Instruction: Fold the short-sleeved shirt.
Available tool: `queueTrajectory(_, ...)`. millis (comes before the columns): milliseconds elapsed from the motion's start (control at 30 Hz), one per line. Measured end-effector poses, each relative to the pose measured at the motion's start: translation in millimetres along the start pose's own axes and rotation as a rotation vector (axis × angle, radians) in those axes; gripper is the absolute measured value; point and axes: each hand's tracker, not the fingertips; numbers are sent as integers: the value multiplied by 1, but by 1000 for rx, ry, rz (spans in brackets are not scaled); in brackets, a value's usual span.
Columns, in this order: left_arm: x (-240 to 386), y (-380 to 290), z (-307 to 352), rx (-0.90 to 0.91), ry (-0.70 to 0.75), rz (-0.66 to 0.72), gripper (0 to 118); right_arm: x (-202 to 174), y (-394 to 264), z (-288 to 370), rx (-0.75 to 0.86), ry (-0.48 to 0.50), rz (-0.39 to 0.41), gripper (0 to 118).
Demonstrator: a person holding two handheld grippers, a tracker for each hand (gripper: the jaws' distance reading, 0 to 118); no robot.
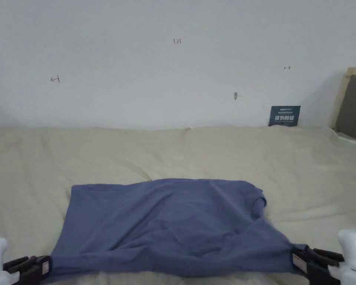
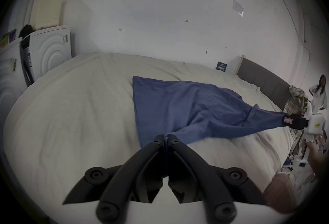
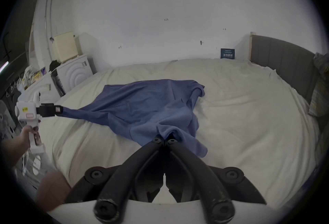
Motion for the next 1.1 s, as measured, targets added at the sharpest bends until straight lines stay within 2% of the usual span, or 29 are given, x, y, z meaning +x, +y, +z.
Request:
queueTrajectory(67,-2,-12,32,10,21,0,2,4,-10,28,7,-9,30,0)
queueTrajectory(167,-8,-25,60,-14,42,11,2,14,-21,52,-23,9,6,0)
queueTrajectory(333,-8,-49,71,-121,39,32,2,30,-46,73,-87,-21,19,0)
queueTrajectory(633,9,-90,86,-158,87,-68,2,46,-90,66,-271,-4,59,0)
queueTrajectory(900,7,-115,65,-256,154,-121,5,56,-124,32,-370,-34,29,2)
queueTrajectory(933,6,-117,65,-256,165,-124,8,58,-125,30,-386,-41,-8,14)
queueTrajectory(967,3,-118,66,-258,181,-126,26,60,-126,29,-398,-47,-32,45)
queueTrajectory(1000,1,-118,68,-255,186,-115,53,60,-125,32,-390,-36,-70,64)
queueTrajectory(1033,-1,-118,71,-252,183,-97,86,58,-122,36,-366,-61,-87,72)
queueTrajectory(1067,-3,-117,76,-239,177,-63,118,58,-120,41,-351,-79,-85,73)
queueTrajectory(1100,-2,-115,84,-192,153,-2,116,55,-113,48,-326,-91,-83,73)
